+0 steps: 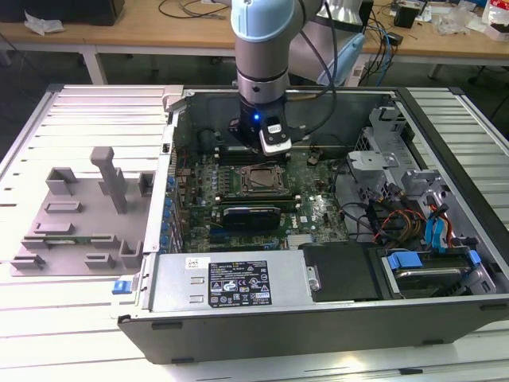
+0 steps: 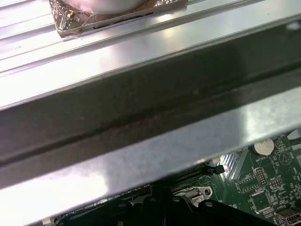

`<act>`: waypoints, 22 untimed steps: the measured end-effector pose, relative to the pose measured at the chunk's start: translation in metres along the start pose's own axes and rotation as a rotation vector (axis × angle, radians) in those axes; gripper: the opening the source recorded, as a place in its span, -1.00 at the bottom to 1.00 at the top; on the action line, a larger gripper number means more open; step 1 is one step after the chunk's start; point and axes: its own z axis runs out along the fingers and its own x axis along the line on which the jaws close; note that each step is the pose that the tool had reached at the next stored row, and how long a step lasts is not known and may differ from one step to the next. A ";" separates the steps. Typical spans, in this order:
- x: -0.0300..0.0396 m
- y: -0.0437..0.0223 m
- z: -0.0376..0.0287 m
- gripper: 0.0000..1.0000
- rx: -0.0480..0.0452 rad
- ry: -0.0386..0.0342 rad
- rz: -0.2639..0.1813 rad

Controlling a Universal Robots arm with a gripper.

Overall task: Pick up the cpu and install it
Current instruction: 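Install the first cpu locking lever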

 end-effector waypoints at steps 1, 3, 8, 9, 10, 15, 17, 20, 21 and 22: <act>0.0000 -0.0001 0.0007 -0.79 0.0006 -0.0007 0.003; 0.0000 -0.0005 0.0018 -0.79 0.0019 -0.0018 0.008; 0.0000 -0.0014 0.0041 -0.79 0.0056 -0.0045 0.016; -0.0001 -0.0019 0.0054 -0.79 0.0075 -0.0058 0.021; 0.0000 -0.0020 0.0060 -0.79 0.0084 -0.0062 0.023; -0.0001 -0.0023 0.0083 -0.79 0.0110 -0.0096 0.030; -0.0001 -0.0027 0.0085 -0.79 0.0137 -0.0101 0.033; -0.0001 -0.0027 0.0085 -0.79 0.0139 -0.0103 0.035; -0.0001 -0.0026 0.0081 -0.79 0.0137 -0.0104 0.035; -0.0001 -0.0023 0.0069 -0.79 0.0129 -0.0105 0.035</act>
